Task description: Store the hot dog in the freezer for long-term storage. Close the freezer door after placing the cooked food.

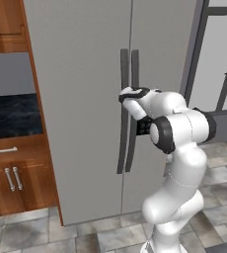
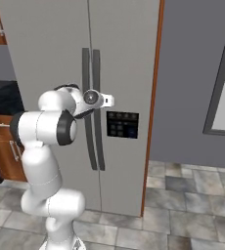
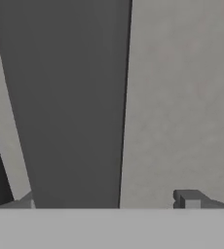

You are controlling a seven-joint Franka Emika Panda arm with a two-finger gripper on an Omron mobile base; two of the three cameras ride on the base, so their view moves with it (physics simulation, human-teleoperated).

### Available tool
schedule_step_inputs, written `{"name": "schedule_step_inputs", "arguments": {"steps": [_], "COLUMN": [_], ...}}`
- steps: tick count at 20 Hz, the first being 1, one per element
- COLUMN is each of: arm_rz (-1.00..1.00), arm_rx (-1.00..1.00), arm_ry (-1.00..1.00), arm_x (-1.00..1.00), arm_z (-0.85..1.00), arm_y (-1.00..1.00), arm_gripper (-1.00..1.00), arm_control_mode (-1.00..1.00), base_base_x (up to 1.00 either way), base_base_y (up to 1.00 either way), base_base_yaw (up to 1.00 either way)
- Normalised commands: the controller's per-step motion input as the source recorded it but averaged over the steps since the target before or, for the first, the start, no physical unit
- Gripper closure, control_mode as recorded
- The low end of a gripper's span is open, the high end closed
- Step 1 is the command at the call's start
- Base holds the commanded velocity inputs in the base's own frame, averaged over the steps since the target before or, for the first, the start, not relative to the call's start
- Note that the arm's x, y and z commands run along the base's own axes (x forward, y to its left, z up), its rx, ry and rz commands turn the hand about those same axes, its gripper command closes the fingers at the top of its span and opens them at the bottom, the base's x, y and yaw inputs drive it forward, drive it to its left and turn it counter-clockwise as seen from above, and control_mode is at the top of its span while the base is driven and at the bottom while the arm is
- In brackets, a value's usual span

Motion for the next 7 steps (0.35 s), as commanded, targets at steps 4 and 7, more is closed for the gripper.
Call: {"name": "schedule_step_inputs", "arguments": {"steps": [4,7], "arm_rz": [0.00,0.00], "arm_rx": [0.00,0.00], "arm_ry": [-0.09,-0.06], "arm_x": [1.00,1.00], "arm_z": [-0.01,-0.02], "arm_y": [0.08,0.17], "arm_gripper": [-1.00,-1.00], "arm_control_mode": [-1.00,-1.00], "base_base_x": [0.00,0.00], "base_base_y": [0.00,0.00], "base_base_yaw": [0.00,0.00]}}
